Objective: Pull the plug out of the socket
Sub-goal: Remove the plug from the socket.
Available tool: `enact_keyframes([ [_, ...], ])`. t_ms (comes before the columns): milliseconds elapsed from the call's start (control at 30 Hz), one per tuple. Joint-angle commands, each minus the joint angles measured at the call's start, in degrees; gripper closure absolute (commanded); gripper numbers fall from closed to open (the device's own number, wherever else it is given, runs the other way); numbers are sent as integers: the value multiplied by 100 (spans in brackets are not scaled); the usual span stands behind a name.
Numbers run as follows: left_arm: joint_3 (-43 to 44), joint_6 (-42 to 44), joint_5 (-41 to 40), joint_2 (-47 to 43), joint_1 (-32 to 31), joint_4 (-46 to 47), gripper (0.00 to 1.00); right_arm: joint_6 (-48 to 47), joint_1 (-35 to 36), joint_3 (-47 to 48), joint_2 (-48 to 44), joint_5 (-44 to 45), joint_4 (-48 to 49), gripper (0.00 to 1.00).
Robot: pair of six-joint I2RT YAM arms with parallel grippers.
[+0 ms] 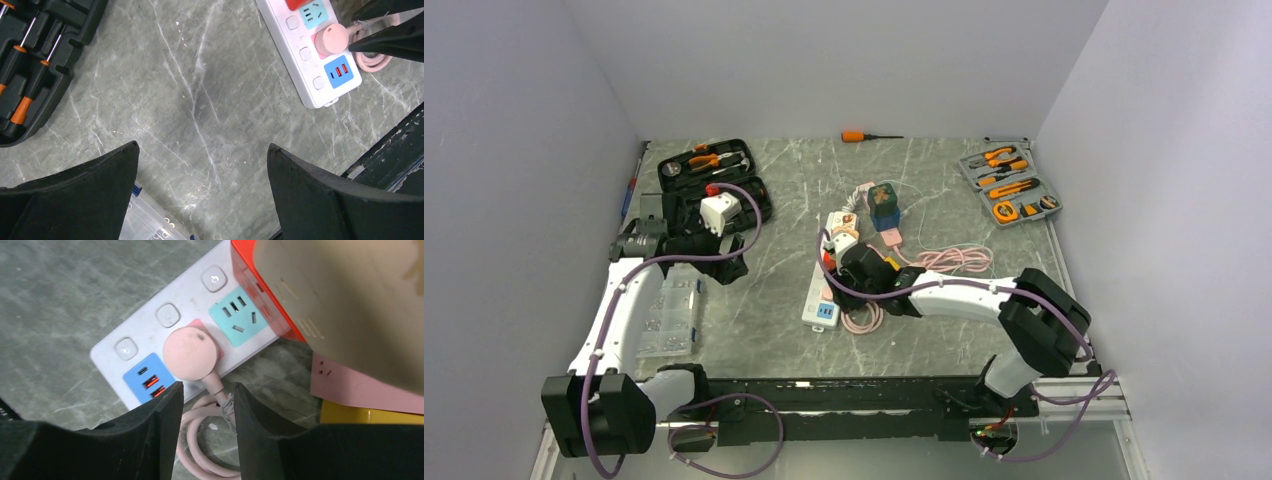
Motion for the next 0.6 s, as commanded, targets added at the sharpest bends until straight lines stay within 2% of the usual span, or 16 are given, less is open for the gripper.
enact_keyframes([
  [0, 156, 133, 218, -160, -10, -22, 1, -116, 123, 220, 427, 488, -1273, 55],
  [267, 75, 212, 199, -253, -8, -20, 1, -156, 155, 426, 216, 1257, -1484, 49],
  [400, 39, 210, 201, -250, -9, 6, 1, -289, 151, 532, -11, 1350, -1521, 47],
  [467, 39, 208, 213, -258, -11, -2, 1, -377, 150, 612, 2, 1313, -1598, 49],
  [567, 31, 233, 201, -283, -10, 6, 1, -511, 152, 733, 73, 1255, -1721, 57],
])
